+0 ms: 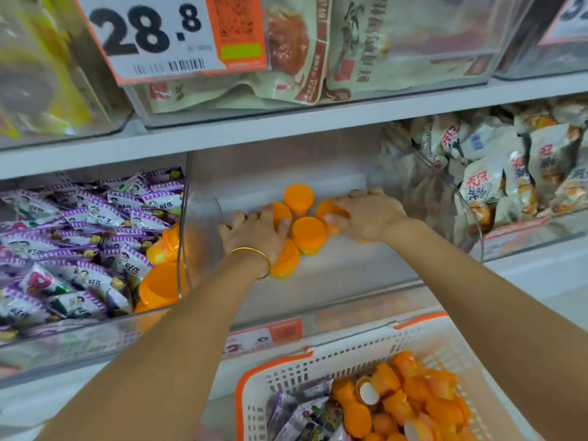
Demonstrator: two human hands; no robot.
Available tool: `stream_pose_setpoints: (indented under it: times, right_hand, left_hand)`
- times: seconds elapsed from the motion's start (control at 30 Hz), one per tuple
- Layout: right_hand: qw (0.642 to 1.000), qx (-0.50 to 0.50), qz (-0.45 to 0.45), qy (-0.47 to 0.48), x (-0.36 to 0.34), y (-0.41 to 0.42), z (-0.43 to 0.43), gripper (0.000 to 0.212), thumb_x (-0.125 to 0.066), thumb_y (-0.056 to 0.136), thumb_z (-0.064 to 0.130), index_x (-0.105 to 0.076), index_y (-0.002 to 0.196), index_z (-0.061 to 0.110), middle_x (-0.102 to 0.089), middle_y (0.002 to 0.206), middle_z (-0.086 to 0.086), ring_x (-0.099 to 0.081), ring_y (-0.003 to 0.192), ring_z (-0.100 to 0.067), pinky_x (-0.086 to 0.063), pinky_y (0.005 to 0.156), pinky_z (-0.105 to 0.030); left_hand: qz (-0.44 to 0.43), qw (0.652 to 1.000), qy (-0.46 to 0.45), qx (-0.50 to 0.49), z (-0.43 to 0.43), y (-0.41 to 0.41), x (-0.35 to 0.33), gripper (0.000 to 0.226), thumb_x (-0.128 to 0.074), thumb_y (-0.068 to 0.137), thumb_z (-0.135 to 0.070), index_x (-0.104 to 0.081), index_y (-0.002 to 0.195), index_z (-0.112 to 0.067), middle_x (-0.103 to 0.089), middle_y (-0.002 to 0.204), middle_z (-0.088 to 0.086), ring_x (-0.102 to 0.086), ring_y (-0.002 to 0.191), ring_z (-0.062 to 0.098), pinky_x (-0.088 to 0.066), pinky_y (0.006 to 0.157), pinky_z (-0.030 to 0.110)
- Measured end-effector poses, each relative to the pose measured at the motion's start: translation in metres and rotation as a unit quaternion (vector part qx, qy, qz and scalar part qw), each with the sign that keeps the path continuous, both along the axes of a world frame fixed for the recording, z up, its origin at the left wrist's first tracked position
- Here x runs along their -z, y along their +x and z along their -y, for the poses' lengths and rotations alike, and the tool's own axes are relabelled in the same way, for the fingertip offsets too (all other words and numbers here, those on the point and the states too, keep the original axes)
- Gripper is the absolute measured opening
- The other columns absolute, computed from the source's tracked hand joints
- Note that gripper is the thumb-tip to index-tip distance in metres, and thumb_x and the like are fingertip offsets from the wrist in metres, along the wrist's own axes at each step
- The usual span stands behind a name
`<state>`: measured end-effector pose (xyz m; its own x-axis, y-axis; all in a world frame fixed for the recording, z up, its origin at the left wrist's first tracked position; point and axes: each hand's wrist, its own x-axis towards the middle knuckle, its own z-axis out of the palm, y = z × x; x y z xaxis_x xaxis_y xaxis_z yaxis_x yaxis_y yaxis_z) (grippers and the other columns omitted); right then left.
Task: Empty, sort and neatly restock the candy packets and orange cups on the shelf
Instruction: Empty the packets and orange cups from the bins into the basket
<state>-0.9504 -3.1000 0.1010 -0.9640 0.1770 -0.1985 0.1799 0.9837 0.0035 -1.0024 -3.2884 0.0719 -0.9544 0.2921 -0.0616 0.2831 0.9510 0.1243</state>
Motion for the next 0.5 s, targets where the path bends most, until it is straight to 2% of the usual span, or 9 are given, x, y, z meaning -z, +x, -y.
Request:
stream_pose_setpoints:
  times: [0.1,0.17,0.23,0.33,0.4,0.5]
  right_hand:
    - [0.999,0.025,0.01,-0.021,-0.007,0.003,-0.002,0.09,-0.041,0.074,0.082,-0.015,0.149,0.04,-0.028,0.151,-0.001,-0.028,0.134,-0.037,-0.037,0.102,-0.048]
    - [0.998,0.015,0.044,-0.046,-0.006,0.001,0.001,0.107,-0.055,0.063,0.083,-0.003,0.148,0.044,-0.019,0.155,0.0,-0.023,0.138,-0.039,-0.033,0.107,-0.05]
    - [0.995,-0.027,0.072,-0.06,-0.004,0.0,0.006,0.113,-0.065,0.062,0.076,0.002,0.147,0.046,-0.013,0.156,0.0,-0.02,0.139,-0.039,-0.029,0.11,-0.047]
    - [0.994,-0.064,0.086,-0.023,-0.001,-0.001,0.012,0.111,-0.064,0.064,0.076,0.005,0.146,0.048,-0.007,0.157,0.001,-0.023,0.138,-0.038,-0.034,0.107,-0.048]
    - [0.993,-0.075,0.086,0.01,0.003,-0.002,0.016,0.106,-0.057,0.067,0.08,0.006,0.146,0.049,0.0,0.159,-0.001,-0.023,0.138,-0.038,-0.035,0.105,-0.047]
    - [0.993,-0.094,0.065,0.039,0.009,-0.004,0.024,0.095,-0.048,0.073,0.08,0.003,0.147,0.047,0.009,0.159,-0.002,-0.027,0.137,-0.038,-0.034,0.103,-0.046]
  left_hand:
    - [0.071,0.996,0.045,0.002,0.006,-0.002,-0.016,0.068,-0.024,0.091,-0.064,-0.017,0.148,-0.028,-0.025,0.153,0.009,-0.021,0.14,0.031,-0.021,0.111,0.047]
    - [0.1,0.992,0.038,0.061,0.006,0.004,-0.033,0.083,-0.037,0.087,-0.067,-0.004,0.15,-0.026,-0.01,0.157,0.011,-0.009,0.144,0.031,-0.014,0.115,0.042]
    - [0.148,0.982,-0.01,0.115,0.007,0.012,-0.043,0.102,-0.055,0.079,-0.066,0.007,0.149,-0.027,0.001,0.158,0.012,0.0,0.145,0.032,-0.013,0.114,0.039]
    - [0.197,0.973,-0.051,0.112,0.011,0.006,-0.033,0.128,-0.068,0.062,-0.071,0.022,0.145,-0.033,0.018,0.155,0.014,0.001,0.144,0.037,-0.016,0.116,0.044]
    - [0.206,0.972,-0.044,0.107,0.012,0.0,-0.027,0.134,-0.07,0.057,-0.072,0.025,0.143,-0.034,0.018,0.156,0.012,-0.001,0.145,0.035,-0.019,0.115,0.046]
    - [0.192,0.971,-0.044,0.135,0.01,-0.001,-0.027,0.128,-0.07,0.061,-0.069,0.015,0.147,-0.03,-0.007,0.156,0.008,-0.016,0.141,0.032,-0.024,0.112,0.038]
